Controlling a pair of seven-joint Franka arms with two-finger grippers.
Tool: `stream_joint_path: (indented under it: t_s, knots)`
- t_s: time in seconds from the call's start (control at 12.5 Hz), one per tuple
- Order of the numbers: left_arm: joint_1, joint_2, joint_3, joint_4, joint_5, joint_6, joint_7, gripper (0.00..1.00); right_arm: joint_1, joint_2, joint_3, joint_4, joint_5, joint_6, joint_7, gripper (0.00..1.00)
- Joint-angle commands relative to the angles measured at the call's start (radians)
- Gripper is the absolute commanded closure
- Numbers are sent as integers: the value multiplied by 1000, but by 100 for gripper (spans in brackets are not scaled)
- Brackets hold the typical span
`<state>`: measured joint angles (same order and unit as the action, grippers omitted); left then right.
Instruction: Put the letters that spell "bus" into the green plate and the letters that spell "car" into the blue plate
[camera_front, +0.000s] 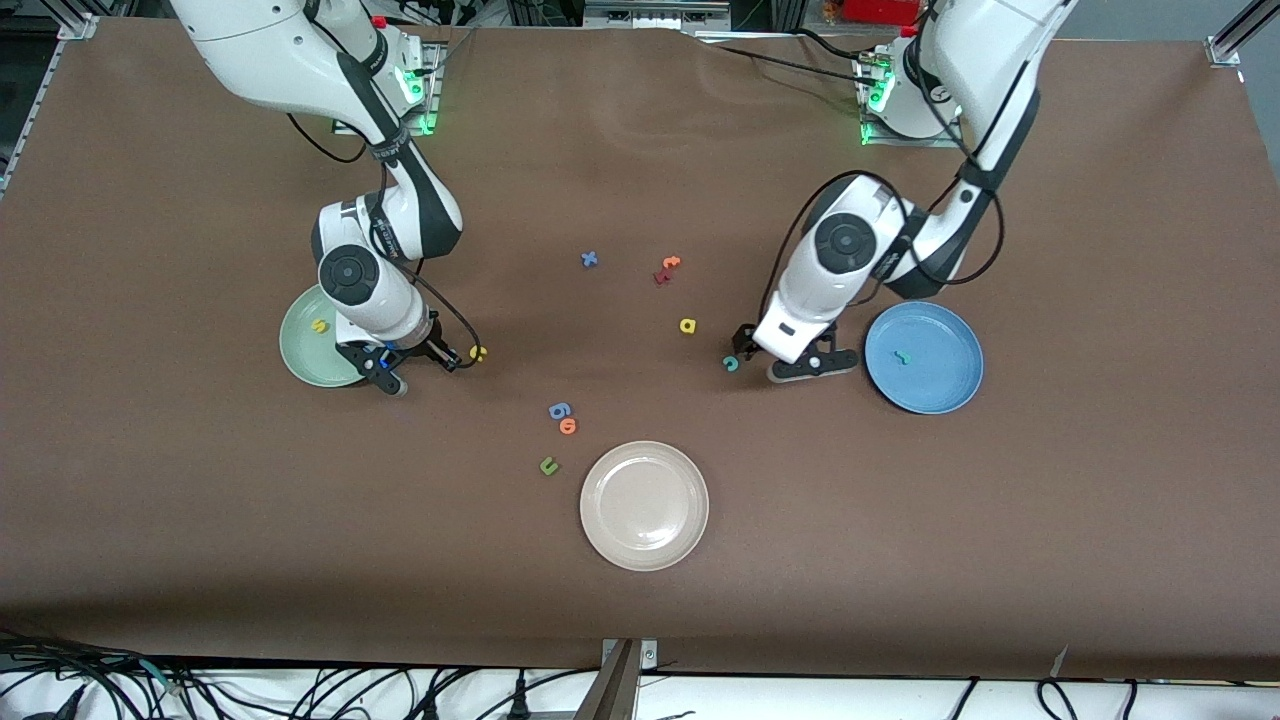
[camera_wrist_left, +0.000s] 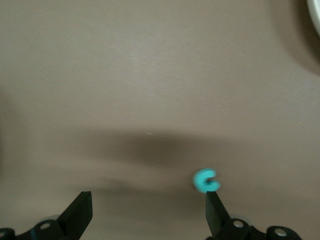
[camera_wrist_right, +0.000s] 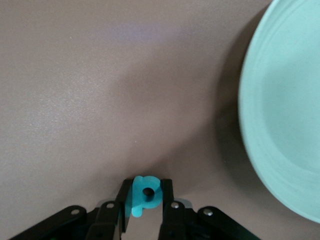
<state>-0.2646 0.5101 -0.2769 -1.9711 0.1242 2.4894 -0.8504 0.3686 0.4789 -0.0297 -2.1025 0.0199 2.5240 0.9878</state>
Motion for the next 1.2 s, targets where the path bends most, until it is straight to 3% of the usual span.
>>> stream_joint_path:
  t_s: [0.0,0.24,0.88,1.12]
  knots:
    - [-39,88,8,110,-23,-37,-105,0,1,-45,-18,88,-1,-199,-53,100]
    - [-45,125,7,138,-23,-37,-156,0,0,-66,-79,164,-2,-394,-182,100]
    - [-91,156,8,143,-25,-37,-187,1,-10,-72,-222,15,5,-395,-602,100]
    - [-90,160,8,143,-23,-38,-187,20,-33,-60,-228,-7,18,-375,-678,100]
